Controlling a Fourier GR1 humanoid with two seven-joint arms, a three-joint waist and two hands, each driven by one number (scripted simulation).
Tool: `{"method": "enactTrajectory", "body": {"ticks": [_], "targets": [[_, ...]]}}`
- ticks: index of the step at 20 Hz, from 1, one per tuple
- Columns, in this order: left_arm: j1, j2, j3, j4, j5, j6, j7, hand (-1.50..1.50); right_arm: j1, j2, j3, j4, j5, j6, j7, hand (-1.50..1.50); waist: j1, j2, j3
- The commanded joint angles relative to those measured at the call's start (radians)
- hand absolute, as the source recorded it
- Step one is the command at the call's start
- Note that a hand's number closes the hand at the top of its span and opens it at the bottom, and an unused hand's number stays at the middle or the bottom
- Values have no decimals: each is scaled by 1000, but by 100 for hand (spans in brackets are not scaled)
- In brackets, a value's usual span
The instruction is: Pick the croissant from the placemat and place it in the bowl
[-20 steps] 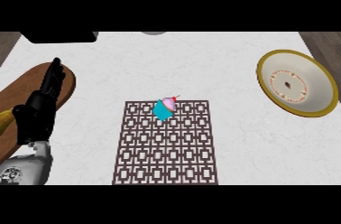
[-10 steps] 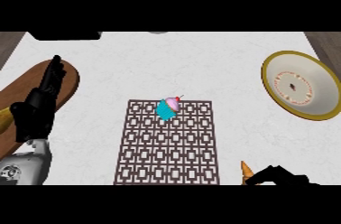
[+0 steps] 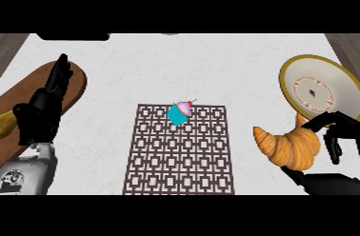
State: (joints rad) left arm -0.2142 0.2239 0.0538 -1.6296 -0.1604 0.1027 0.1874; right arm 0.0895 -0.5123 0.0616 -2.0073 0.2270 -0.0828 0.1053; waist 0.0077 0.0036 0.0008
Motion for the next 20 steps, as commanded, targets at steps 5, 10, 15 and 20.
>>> {"method": "enactTrajectory", "body": {"ticks": [5, 10, 15, 20], "targets": [[24, -49, -31, 37, -32, 25, -47, 0, -272, -27, -194, 508, -49, 12, -282, 150, 12, 3, 1], [24, -10, 3, 49, -3, -18, -78, 0, -419, -66, -213, 802, 82, -67, -406, 150, 20, 6, 0], [-57, -13, -5, 38, -20, -8, -5, 0, -584, -80, -222, 1115, 203, -194, -513, 150, 34, 11, 2], [-58, -52, -37, 34, -23, -1, -7, 0, -726, -70, -253, 1425, 247, -282, -605, 150, 55, 20, 3]]}}
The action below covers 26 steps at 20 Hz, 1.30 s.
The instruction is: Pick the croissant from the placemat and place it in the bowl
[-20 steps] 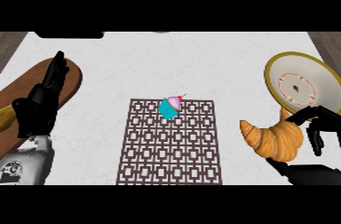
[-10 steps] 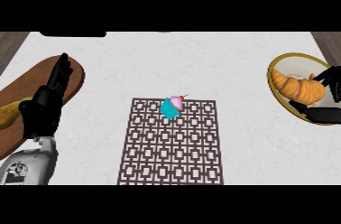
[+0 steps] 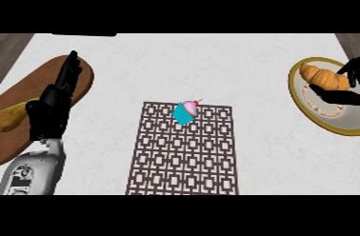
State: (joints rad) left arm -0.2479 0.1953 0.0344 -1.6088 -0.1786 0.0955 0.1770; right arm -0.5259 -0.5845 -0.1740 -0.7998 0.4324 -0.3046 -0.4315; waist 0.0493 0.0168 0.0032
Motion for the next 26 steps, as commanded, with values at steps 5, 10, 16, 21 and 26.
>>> {"method": "enactTrajectory", "body": {"ticks": [5, 10, 16, 21, 26], "targets": [[-24, -15, -12, 33, -17, 10, -13, 0, -205, -9, -57, 394, -26, 113, -66, -150, 27, 14, 2], [-28, -11, -1, 26, -3, 0, -6, 0, -227, -9, -99, 479, -79, 235, -239, -150, 20, 12, 3], [-29, -21, -8, 37, -20, 14, -28, 0, -257, -45, -200, 553, -162, 288, -342, -150, 12, 13, 3], [10, -16, 2, 13, -1, -1, -38, 0, -264, -118, -249, 616, -207, 410, -348, -150, 3, 7, 2], [38, -46, -20, -1, -23, 24, -40, 0, -224, -228, -279, 657, -234, 584, -369, -150, 6, 8, 4]]}}
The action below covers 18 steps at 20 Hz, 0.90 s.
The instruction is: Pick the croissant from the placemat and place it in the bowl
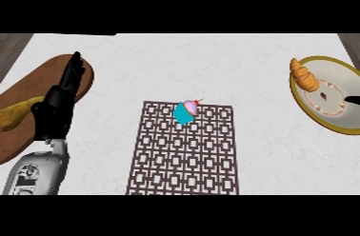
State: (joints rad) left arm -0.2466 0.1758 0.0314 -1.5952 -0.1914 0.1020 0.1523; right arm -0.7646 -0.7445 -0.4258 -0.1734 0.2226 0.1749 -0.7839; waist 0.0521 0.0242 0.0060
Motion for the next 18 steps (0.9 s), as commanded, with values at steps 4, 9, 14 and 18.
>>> {"method": "enactTrajectory", "body": {"ticks": [4, 9, 14, 18], "targets": [[25, 0, 3, -2, -13, 9, -6, 0, 96, -102, -49, 40, -54, 264, -104, -150, -19, -8, 0], [6, -6, 23, 28, -4, 18, -32, 0, 174, -120, -38, 18, -49, 345, -176, -150, -22, -4, 1], [-20, 29, 58, 4, 36, -18, 26, 0, 248, -122, -33, -17, -56, 386, -242, -150, -28, -9, 2], [29, 5, 17, -32, -9, 8, 25, 0, 297, -130, -27, -39, -66, 432, -254, -150, -33, -16, 1]]}}
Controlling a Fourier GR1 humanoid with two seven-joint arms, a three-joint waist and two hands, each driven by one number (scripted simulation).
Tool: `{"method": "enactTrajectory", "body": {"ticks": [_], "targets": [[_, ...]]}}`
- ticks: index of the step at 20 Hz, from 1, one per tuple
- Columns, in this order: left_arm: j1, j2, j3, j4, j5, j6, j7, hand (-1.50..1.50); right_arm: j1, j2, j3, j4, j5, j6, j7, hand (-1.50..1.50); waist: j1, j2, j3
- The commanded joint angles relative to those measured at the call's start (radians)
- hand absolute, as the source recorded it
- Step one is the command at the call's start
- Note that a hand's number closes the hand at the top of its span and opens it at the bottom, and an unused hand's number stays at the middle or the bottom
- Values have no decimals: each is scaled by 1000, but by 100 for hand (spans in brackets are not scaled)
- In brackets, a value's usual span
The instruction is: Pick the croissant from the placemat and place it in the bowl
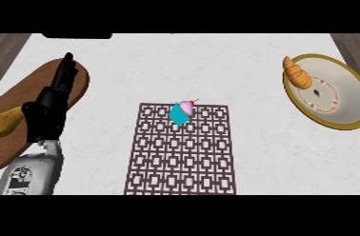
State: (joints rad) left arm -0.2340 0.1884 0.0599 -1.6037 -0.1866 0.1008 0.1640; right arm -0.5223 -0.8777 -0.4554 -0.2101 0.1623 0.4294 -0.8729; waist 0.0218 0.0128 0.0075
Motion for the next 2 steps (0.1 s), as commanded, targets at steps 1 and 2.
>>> {"method": "enactTrajectory", "body": {"ticks": [1, 2], "targets": [[9, 16, 11, -2, 17, -24, 5, 0, 33, -43, -6, -4, -17, 210, -136, -150, 1, -1, 0], [27, 8, 7, 27, 8, -17, -35, 0, 45, 4, 5, -16, -12, 179, -159, -150, 1, 2, 0]]}}
